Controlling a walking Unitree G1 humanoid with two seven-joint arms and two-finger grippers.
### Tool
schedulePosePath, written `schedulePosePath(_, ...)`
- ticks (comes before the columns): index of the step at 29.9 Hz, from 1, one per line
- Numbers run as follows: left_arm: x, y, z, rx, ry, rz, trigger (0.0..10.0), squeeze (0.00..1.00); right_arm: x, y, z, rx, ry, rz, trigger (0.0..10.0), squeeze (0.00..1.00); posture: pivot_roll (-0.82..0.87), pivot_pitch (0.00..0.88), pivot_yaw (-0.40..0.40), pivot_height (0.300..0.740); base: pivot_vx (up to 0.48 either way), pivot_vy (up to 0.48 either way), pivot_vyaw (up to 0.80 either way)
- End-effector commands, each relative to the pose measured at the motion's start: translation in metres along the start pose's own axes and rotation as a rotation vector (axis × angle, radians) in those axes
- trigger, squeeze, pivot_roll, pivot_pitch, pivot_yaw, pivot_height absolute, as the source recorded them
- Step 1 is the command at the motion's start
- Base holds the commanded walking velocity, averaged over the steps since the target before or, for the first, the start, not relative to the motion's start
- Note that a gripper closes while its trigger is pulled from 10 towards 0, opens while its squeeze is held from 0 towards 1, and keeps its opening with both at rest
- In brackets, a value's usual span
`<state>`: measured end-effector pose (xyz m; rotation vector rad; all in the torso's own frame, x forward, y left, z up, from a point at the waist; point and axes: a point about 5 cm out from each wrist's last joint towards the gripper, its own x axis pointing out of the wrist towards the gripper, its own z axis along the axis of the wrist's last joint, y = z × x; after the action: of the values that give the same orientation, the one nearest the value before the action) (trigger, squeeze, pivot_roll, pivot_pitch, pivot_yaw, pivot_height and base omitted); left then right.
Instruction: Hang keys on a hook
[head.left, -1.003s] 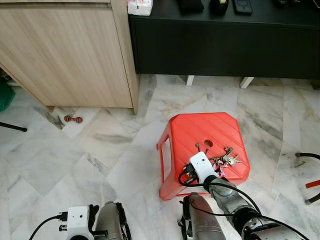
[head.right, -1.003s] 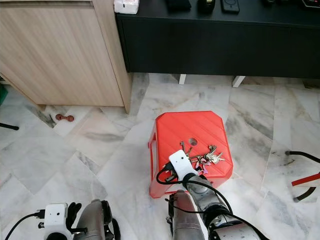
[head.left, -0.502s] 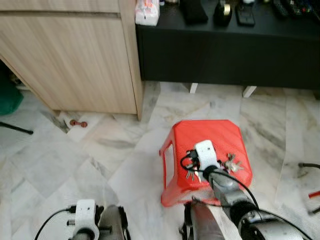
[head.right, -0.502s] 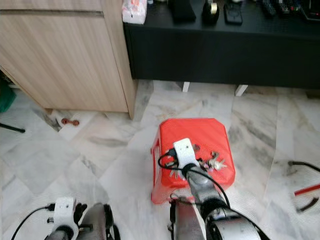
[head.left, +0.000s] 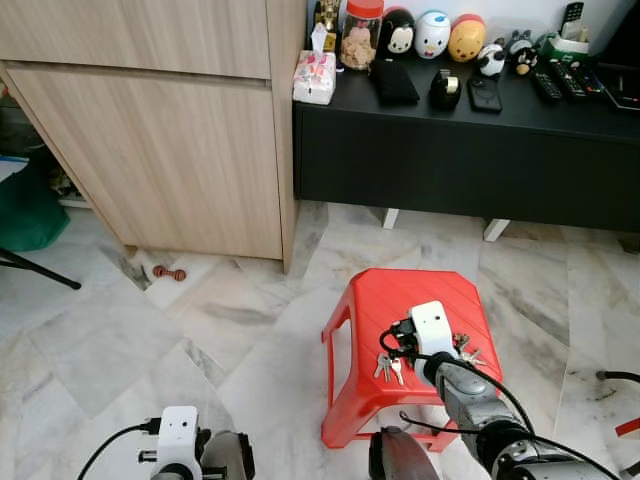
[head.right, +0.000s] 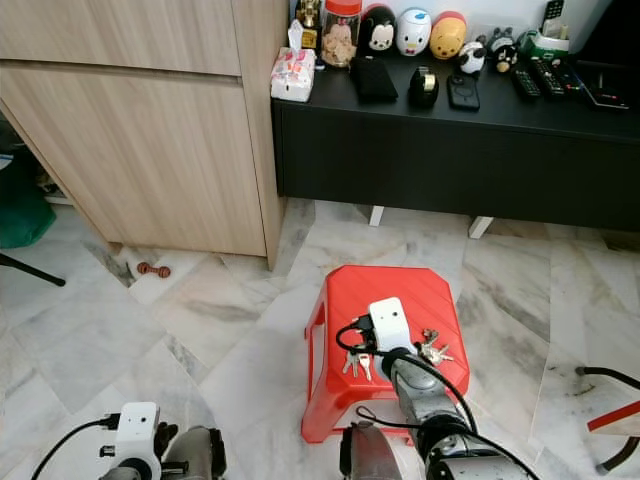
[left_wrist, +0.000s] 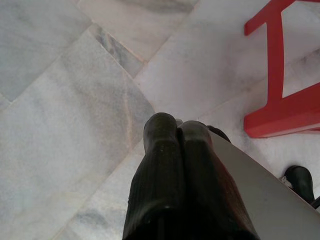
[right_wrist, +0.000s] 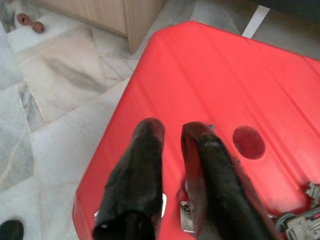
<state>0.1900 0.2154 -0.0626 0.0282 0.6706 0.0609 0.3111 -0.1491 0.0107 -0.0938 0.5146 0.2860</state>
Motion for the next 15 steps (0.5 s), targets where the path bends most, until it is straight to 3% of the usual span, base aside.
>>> schedulePosePath(1,-0.026,-0.005,-0.061,0.01,0.237,-0.024,10.0,0.0,0.001,-0.003,0.002,-0.004,0.02,-0.004,10.0,1.0,0.16,0.159,-0.092,0.621,0.0,0.0,0.0)
schedulePosePath(15,-0.036,-0.006,-0.072,0.012,0.232,-0.042,10.0,0.0,0.001,0.007,-0.005,-0.09,0.1,0.092,10.0,1.0,0.17,0.214,-0.085,0.621,0.0,0.0,0.0)
